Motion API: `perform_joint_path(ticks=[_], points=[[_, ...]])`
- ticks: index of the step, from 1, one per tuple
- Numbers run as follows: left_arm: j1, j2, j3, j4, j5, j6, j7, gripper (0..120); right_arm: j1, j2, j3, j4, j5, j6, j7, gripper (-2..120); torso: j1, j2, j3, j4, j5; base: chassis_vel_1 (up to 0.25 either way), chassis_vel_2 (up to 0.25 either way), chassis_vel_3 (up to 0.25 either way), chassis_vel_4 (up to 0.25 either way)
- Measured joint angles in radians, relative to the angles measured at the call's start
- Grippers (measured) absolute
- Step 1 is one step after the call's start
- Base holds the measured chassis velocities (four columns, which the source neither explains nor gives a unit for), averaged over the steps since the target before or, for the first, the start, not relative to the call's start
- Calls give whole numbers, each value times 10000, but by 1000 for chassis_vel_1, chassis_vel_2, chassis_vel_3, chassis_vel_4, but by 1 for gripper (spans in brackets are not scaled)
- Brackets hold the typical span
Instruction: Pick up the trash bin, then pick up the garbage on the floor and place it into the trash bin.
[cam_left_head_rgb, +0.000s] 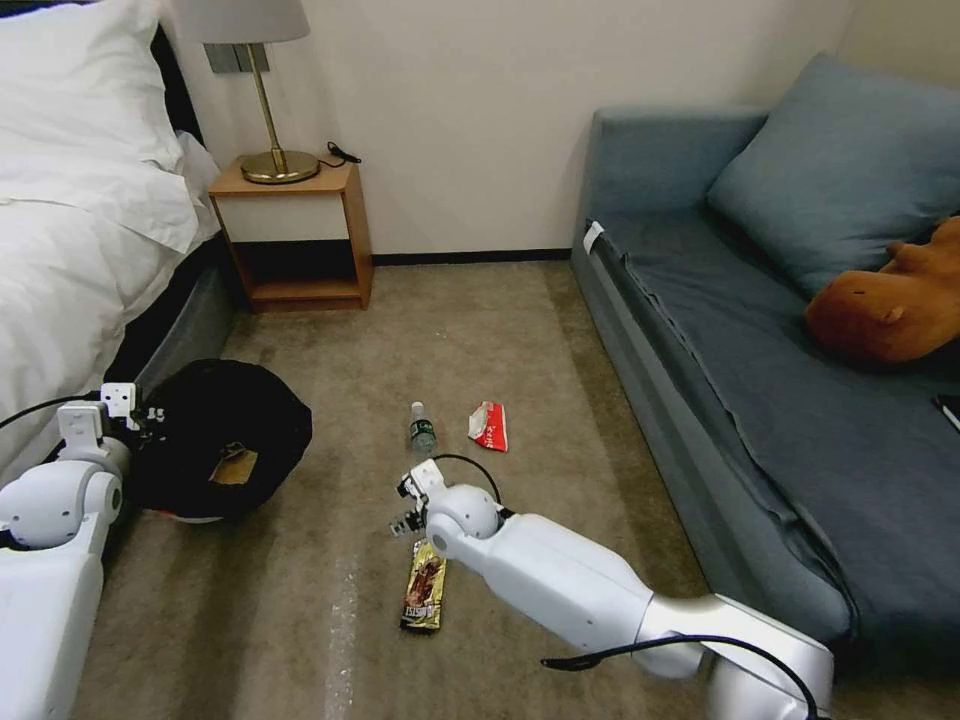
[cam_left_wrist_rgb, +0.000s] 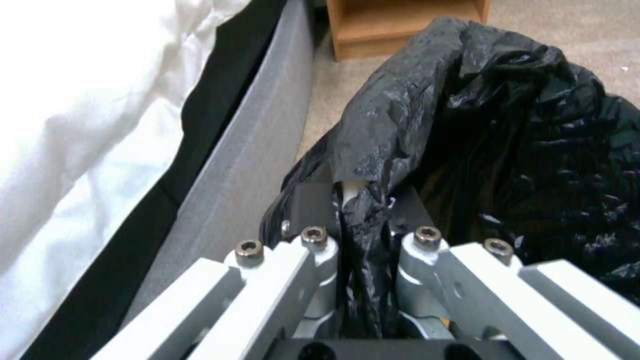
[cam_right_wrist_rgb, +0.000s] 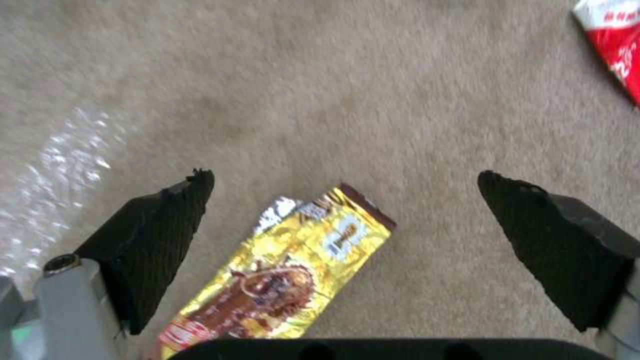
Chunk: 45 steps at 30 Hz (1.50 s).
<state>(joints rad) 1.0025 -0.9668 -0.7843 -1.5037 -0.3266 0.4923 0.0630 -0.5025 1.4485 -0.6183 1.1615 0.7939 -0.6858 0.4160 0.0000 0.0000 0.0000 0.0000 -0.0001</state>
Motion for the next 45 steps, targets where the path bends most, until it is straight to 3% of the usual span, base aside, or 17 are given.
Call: perform_joint_path(ticks=[13,24,45], points=[[-133,68,-41,388,-76,-260,270,7,-612,95,458,-537,-1251,303,-766,100,0,0,0,-1,1,0,0,0,0],[-134,-164,-75,361,-23,-255,284,7,-1245,165,647,-532,-2209,610,-1205,100,0,0,0,-1,1,0,0,0,0],[68,-297,-136,-132,72,-155,230,7,-771,327,-546,-1409,-2345,586,-1881,100,0,0,0,-1,1,0,0,0,0]])
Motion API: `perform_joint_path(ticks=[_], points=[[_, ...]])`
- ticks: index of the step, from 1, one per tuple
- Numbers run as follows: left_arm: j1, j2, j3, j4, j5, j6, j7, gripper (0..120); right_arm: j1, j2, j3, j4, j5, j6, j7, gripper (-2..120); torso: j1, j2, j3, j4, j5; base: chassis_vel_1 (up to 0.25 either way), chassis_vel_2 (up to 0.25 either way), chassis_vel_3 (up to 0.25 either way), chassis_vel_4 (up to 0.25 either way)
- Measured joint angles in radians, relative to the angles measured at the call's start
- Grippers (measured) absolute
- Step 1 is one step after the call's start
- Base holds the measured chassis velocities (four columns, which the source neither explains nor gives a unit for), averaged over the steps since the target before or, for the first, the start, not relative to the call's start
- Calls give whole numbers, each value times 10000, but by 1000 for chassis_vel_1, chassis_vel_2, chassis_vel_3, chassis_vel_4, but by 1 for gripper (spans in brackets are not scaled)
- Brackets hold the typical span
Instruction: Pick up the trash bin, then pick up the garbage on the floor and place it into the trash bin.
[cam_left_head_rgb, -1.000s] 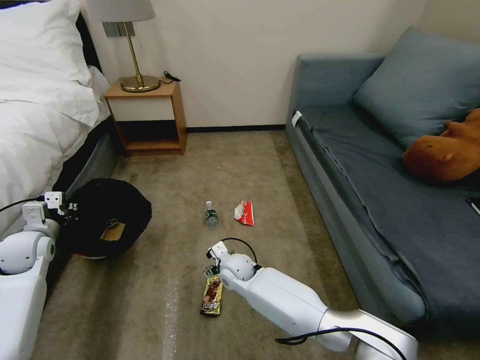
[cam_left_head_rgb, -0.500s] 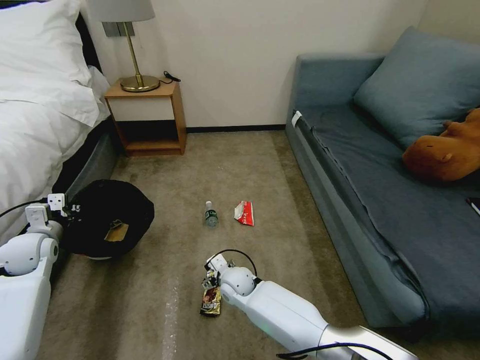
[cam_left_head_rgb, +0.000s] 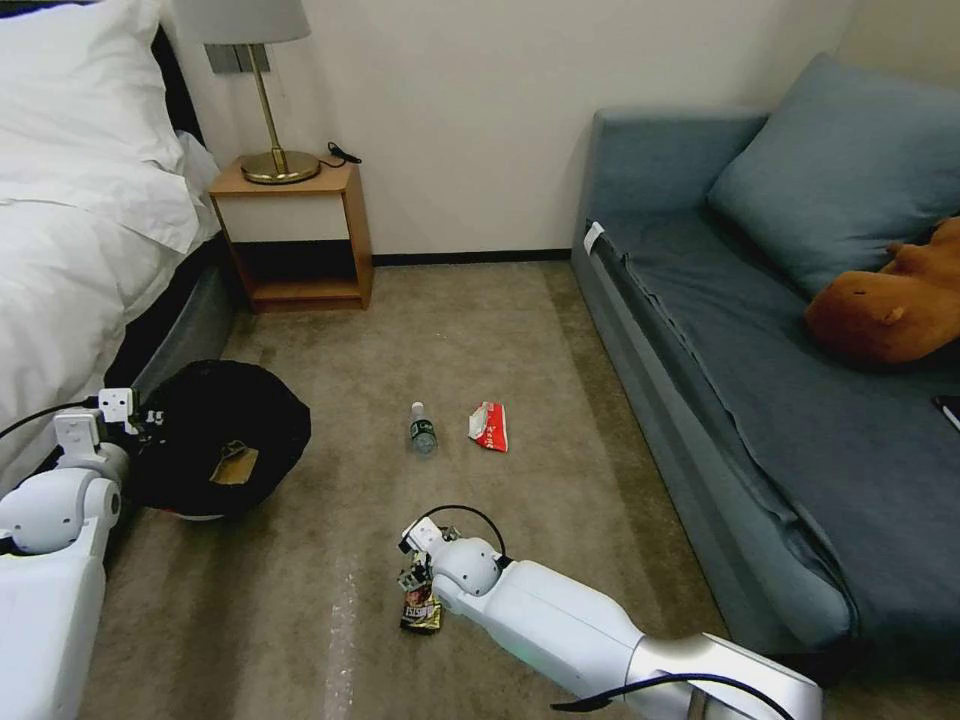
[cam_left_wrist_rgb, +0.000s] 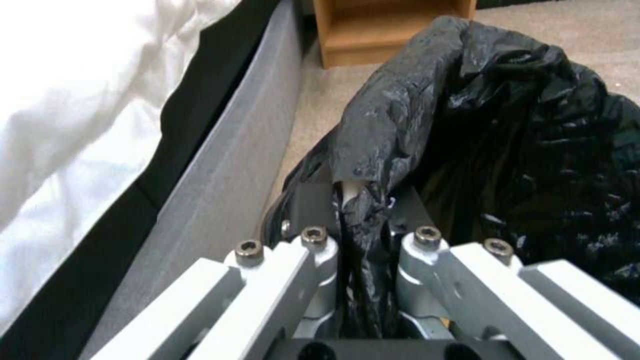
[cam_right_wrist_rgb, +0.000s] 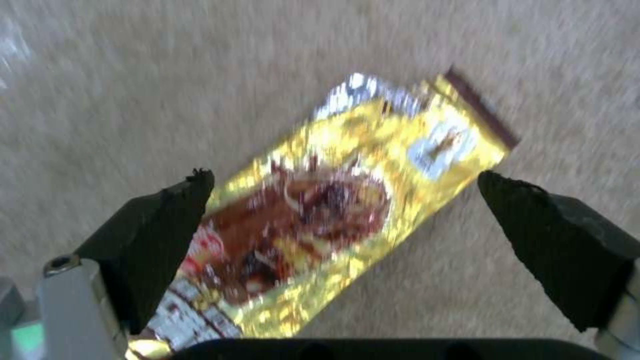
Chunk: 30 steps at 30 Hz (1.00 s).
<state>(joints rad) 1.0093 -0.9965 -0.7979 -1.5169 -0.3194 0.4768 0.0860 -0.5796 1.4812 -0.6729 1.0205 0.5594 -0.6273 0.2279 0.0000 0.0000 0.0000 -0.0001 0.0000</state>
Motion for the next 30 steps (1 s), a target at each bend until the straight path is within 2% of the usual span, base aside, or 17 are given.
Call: perform_joint_path(ticks=[8,13,17,26,30], points=[[20,-15,-23,-158,-2,39,-2,7,-107,-13,-41,-140,-95,5,-171,98,0,0,0,1,0,0,0,0,0],[46,-94,-38,-228,-18,69,-15,7,-159,-14,-67,-200,-134,9,-237,83,0,0,0,0,0,0,0,0,0],[85,-185,-107,-343,-120,141,-54,7,-208,0,-95,-254,-182,23,-303,77,0,0,0,1,0,0,0,0,0],[32,-308,-233,-448,-487,152,-236,7,-235,-26,-200,-281,-202,64,-379,74,0,0,0,0,0,0,0,0,0],[-3,-323,-253,-515,-643,202,-310,7,-242,-36,-238,-285,-199,105,-413,68,0,0,0,0,1,0,0,0,0]])
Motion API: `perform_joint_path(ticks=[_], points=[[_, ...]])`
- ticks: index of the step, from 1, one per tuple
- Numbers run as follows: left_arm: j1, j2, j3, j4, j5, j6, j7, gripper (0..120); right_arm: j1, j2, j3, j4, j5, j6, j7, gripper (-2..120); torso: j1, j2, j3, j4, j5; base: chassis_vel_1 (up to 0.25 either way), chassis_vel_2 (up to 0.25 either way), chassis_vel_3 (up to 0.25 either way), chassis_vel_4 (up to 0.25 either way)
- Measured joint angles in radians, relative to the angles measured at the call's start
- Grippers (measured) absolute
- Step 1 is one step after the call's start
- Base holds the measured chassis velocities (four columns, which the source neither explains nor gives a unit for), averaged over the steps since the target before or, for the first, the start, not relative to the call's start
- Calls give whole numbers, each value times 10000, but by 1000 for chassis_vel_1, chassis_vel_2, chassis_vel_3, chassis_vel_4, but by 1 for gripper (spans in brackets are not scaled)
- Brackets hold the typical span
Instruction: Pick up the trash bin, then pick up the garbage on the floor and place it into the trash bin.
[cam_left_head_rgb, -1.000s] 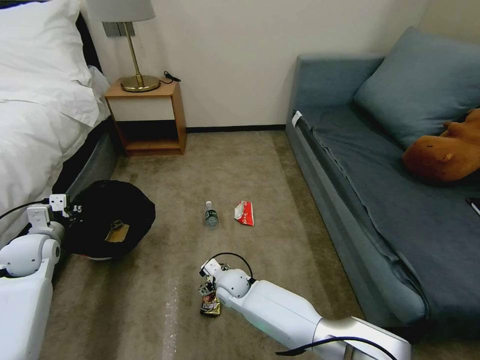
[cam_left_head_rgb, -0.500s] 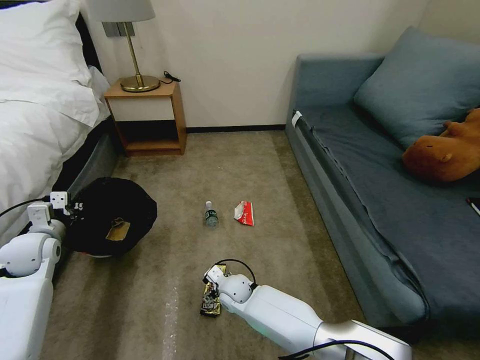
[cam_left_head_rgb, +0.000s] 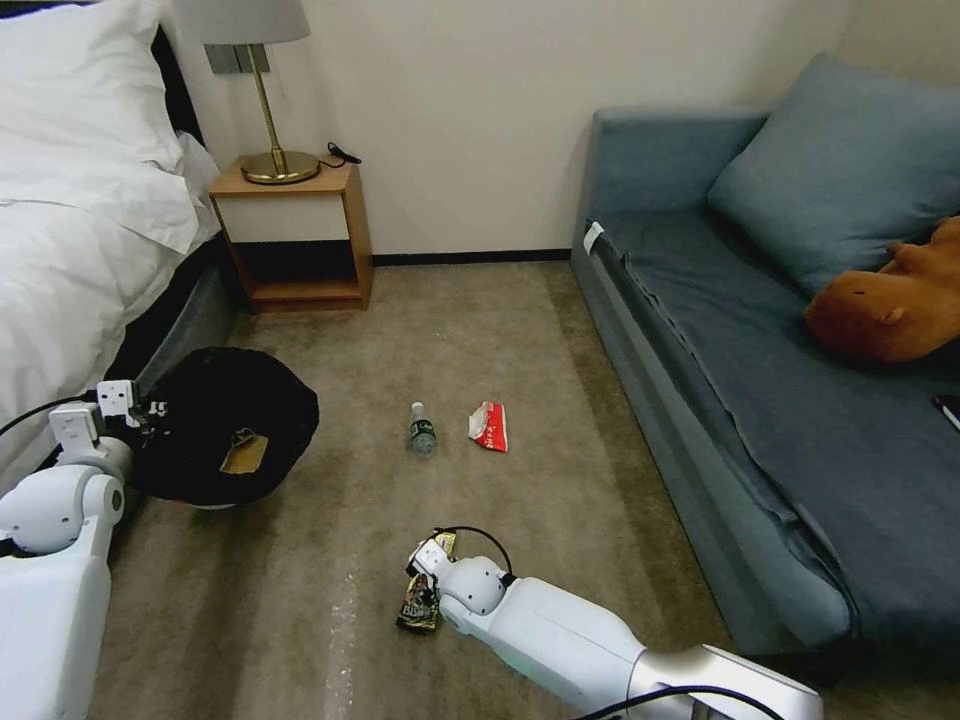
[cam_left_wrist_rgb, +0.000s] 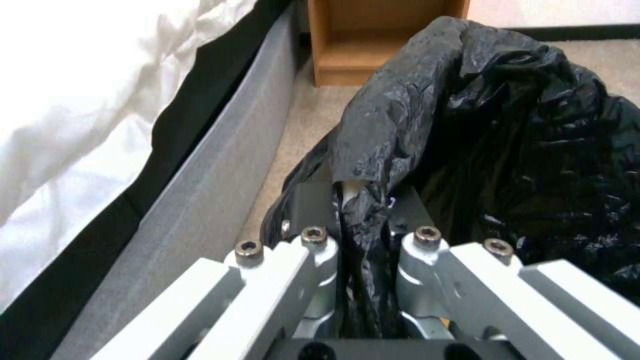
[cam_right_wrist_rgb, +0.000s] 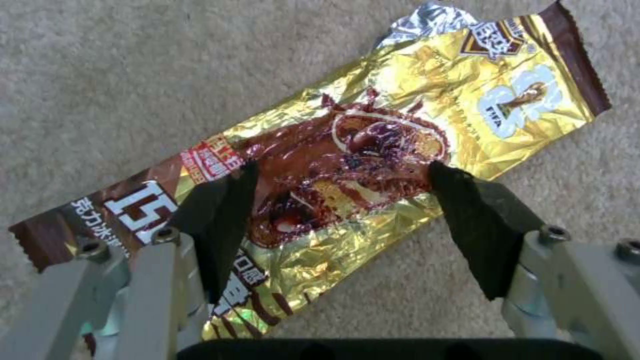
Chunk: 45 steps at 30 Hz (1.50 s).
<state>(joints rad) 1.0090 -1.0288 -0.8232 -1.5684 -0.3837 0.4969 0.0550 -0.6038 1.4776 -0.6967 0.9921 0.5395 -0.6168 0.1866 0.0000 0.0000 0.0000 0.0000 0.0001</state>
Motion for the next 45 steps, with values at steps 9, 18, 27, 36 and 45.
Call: perform_joint_path(ticks=[9,18,27,36,45], points=[[-2,24,-2,-63,-153,33,-19,7,-45,12,-12,-15,1,109,-59,45,0,0,0,1,0,0,0,0,0],[-38,94,19,-51,-192,54,-21,7,12,-25,2,-17,-1,154,-78,17,0,0,1,0,-2,0,0,0,0],[-57,115,50,-15,-204,65,0,7,-18,-58,29,-27,-30,250,-145,0,0,0,1,0,-2,0,0,0,0],[-25,144,23,-48,-405,117,4,7,-24,-88,55,-22,-41,321,-171,0,0,1,1,1,-2,0,0,0,0],[-80,33,4,-238,-737,297,-150,7,0,-137,37,29,-121,550,-195,0,0,0,1,0,0,0,0,0,0]])
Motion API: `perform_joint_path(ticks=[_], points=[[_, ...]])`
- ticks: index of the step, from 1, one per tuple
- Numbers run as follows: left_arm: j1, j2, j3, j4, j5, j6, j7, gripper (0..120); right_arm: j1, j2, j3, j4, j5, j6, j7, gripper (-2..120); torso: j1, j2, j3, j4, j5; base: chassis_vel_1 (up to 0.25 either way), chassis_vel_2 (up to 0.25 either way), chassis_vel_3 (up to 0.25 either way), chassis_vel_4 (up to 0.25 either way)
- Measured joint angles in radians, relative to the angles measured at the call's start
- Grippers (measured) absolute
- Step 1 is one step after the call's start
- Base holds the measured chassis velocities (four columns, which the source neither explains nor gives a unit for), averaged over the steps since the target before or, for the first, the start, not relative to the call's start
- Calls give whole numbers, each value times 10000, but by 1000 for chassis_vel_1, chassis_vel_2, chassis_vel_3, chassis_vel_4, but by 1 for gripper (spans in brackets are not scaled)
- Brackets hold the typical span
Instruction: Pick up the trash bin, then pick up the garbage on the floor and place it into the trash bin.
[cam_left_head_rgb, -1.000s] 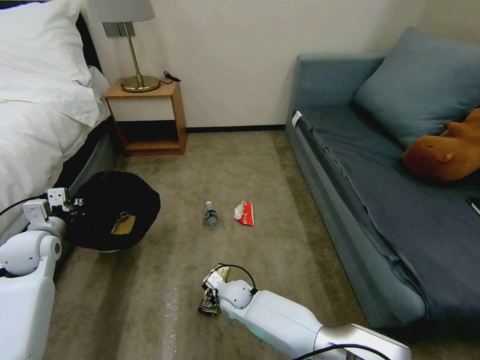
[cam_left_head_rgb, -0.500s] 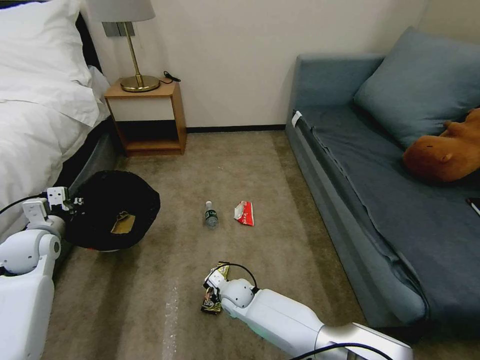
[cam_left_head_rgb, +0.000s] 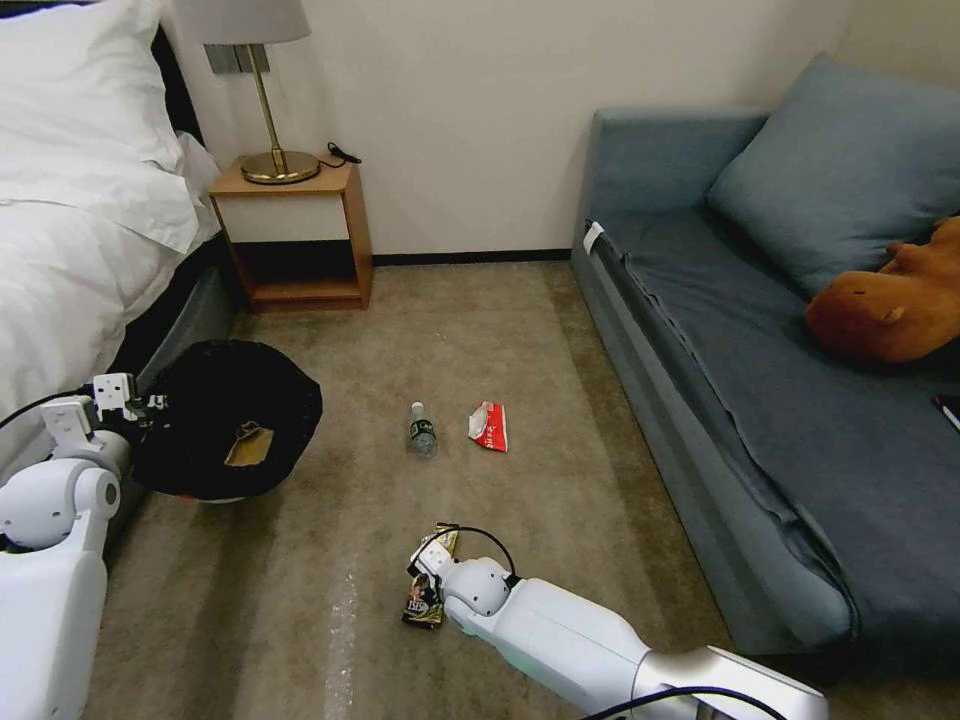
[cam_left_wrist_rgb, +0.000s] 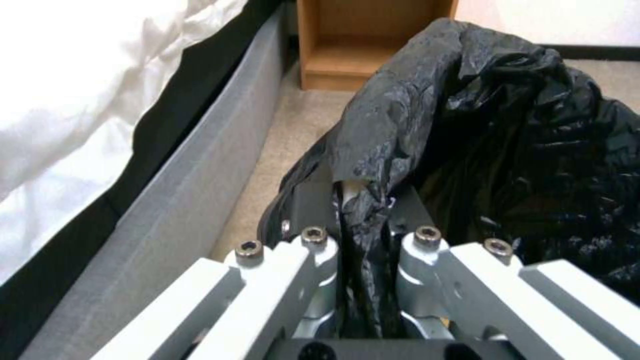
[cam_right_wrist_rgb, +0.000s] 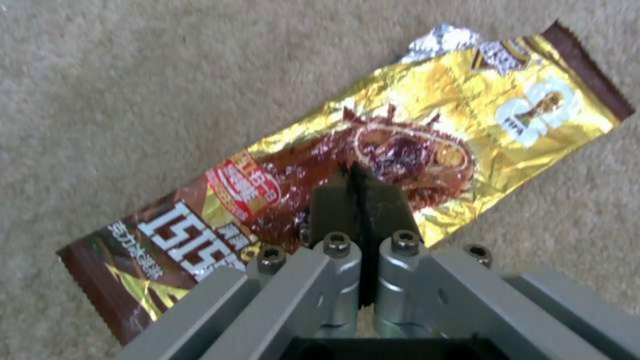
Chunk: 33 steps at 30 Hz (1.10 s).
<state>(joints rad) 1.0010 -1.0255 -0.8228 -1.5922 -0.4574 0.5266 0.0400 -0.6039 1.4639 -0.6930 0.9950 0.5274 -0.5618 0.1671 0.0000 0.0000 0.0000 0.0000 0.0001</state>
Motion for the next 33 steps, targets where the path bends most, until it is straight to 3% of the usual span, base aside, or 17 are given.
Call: perform_joint_path(ticks=[23,26,33], points=[[-9,-278,49,-552,-118,196,-112,7,146,-142,-419,-90,6,417,-71,1,0,1,-1,0,0,0,0,0,0],[30,-342,48,-575,-119,197,-114,7,151,-170,-475,-98,32,417,-17,16,0,0,0,0,0,0,0,0,0],[87,-380,36,-706,-119,194,-114,7,151,-177,-493,-135,30,430,64,36,0,1,-1,0,-3,0,0,0,0]])
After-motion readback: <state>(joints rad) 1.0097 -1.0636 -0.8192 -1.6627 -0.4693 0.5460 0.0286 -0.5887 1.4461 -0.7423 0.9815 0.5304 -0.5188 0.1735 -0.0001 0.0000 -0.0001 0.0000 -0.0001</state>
